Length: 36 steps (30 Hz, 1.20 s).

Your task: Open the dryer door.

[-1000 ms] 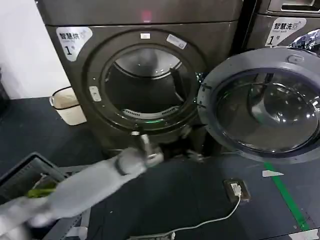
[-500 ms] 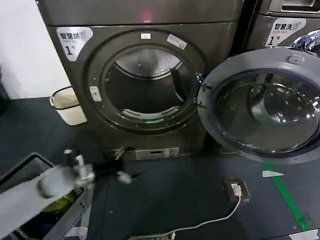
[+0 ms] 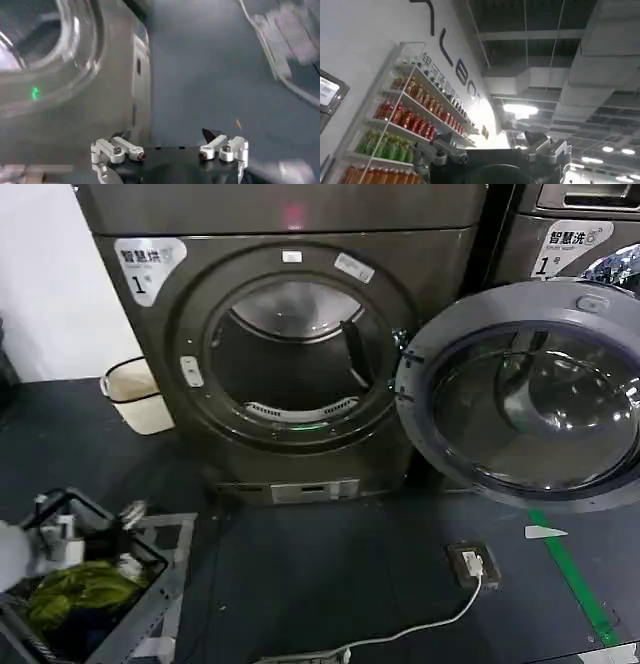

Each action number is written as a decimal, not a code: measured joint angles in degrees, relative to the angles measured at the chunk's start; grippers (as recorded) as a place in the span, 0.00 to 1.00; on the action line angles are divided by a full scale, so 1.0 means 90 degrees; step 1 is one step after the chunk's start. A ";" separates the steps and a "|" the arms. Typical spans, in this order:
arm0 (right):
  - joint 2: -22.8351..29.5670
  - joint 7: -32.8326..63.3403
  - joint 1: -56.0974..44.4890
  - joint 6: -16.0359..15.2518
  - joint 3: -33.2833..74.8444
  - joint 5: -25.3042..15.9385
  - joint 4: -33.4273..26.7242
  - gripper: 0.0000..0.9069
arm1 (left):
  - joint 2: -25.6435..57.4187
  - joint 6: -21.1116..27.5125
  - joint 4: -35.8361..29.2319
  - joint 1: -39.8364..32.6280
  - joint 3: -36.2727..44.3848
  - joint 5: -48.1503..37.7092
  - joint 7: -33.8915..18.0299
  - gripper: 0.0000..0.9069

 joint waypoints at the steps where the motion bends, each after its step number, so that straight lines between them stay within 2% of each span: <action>1: 0.0000 -0.0002 0.0001 0.0000 -0.0001 -0.0001 -0.0001 1.00 | 0.0070 -0.0041 0.0099 0.0013 0.0000 0.0097 0.0047 1.00; 11: 0.0043 -0.0027 -0.0024 0.0018 -0.0016 -0.0005 0.0063 1.00 | 0.0389 -0.0307 0.0611 0.0017 -0.0009 0.0655 0.0369 1.00; 14: 0.0047 -0.0027 -0.0059 0.0022 0.0037 -0.0002 0.0059 1.00 | 0.0359 -0.0556 0.0754 0.0013 -0.0021 0.0898 0.0439 1.00; 23: 0.0054 -0.0030 -0.0092 0.0023 0.0048 0.0013 0.0076 1.00 | 0.0172 -0.0798 0.1204 0.0001 -0.0034 0.0981 0.0553 1.00; 36: 0.0081 -0.0042 -0.0233 0.0038 0.0176 0.0041 0.0105 1.00 | 0.0152 -0.0878 0.1223 0.0071 0.0017 0.1033 0.0554 1.00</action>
